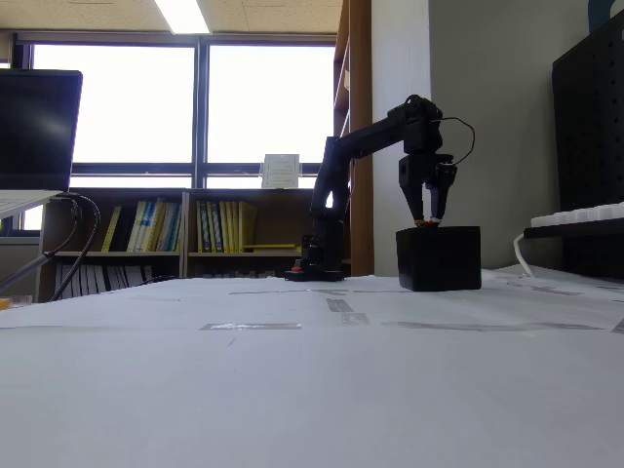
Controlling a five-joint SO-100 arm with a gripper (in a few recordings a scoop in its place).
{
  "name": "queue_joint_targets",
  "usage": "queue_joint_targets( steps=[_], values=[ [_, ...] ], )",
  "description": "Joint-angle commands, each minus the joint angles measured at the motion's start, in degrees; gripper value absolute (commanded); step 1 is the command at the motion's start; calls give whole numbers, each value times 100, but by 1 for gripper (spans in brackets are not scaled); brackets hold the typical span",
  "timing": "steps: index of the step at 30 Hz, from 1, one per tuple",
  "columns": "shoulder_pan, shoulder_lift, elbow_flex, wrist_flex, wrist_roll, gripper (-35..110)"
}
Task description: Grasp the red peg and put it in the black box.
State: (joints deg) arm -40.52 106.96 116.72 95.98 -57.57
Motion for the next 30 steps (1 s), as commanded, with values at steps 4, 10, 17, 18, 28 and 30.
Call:
queue_joint_targets(
  steps=[4,10,17,18,28,30],
  values=[
    [9,-422,861,18,800,59],
    [18,-422,1239,308,545,62],
    [70,-729,1283,562,360,33],
    [114,-835,1292,650,246,18],
    [2030,-3753,-1099,-1063,-1573,0],
    [2522,-4649,-2830,-2487,-1978,0]
  ],
)
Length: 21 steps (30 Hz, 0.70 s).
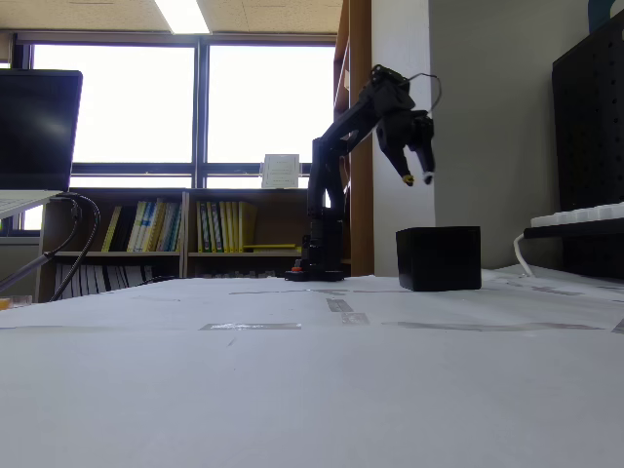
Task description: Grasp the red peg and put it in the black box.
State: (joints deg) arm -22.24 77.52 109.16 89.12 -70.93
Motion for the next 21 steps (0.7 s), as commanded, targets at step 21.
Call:
queue_joint_targets(
  steps=[21],
  values=[
    [1450,-7594,-10881,-3938,-1731,0]
  ],
)
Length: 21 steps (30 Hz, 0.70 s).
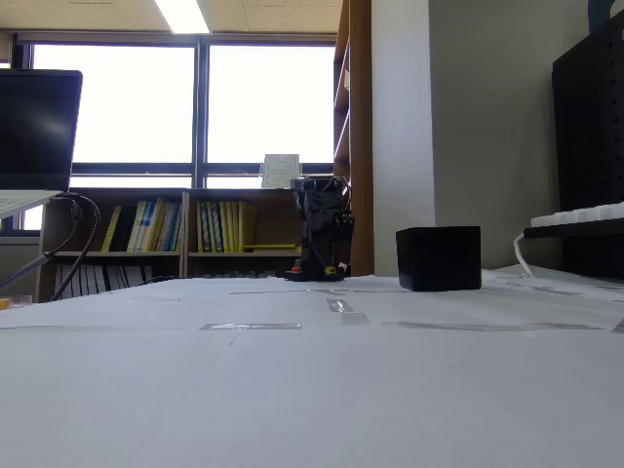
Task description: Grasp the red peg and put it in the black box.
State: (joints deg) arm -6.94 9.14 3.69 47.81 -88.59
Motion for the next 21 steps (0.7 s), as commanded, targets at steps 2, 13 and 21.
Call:
queue_joint_targets(
  steps=[2,13,21],
  values=[
    [-26,-1090,-642,246,105,0],
    [26,-2083,-712,3164,-290,0],
    [246,-2268,-712,3305,-114,1]
  ],
)
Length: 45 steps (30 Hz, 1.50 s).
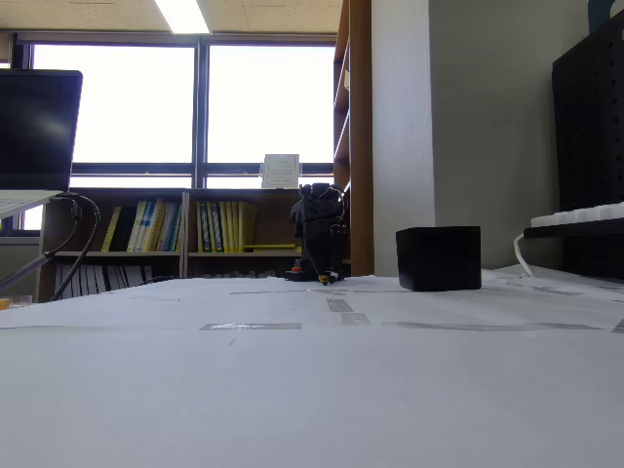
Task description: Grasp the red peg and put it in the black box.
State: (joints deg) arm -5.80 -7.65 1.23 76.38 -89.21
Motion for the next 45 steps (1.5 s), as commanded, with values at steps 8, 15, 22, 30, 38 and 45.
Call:
queue_joint_targets(
  steps=[8,15,22,30,38,45],
  values=[
    [308,-589,-475,545,185,1],
    [308,-589,-475,545,185,1],
    [308,-589,-475,545,185,1],
    [308,-589,-475,545,185,1],
    [308,-589,-475,545,185,1],
    [308,-589,-475,545,185,1]
  ],
)
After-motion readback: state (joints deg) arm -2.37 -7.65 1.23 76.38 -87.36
